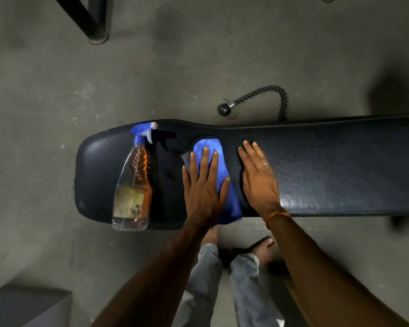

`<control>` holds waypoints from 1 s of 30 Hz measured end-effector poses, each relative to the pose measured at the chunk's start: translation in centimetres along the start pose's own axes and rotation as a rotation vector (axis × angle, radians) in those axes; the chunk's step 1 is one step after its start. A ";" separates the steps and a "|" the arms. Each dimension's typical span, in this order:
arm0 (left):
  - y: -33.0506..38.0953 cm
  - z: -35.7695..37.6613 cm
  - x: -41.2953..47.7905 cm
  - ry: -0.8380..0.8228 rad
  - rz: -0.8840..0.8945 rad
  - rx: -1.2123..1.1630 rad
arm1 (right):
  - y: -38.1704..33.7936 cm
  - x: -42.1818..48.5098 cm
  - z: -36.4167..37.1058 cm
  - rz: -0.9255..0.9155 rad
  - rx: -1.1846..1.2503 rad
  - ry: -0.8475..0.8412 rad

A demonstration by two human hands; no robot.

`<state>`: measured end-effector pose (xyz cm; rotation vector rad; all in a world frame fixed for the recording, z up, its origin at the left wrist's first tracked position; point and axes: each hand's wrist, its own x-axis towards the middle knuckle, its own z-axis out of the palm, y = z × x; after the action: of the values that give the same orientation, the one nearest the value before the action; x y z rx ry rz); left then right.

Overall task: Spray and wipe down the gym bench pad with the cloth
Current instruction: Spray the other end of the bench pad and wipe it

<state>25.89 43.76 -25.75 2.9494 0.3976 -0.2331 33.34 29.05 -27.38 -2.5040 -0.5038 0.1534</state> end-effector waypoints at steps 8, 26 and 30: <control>-6.3 -1.4 5.6 0.047 0.020 -0.082 | -0.1 -0.5 0.1 -0.035 -0.056 0.011; -1.8 -6.3 -7.7 -0.105 -0.303 -0.750 | -6.7 -3.7 -6.7 0.574 0.497 -0.259; 0.7 -9.3 -7.6 -0.242 -0.244 -0.980 | -10.0 -6.1 -8.7 0.896 0.982 -0.369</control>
<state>20.09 42.87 -15.26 1.8916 0.6138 -0.3059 26.36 29.79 -14.56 -1.5386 0.5098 0.9492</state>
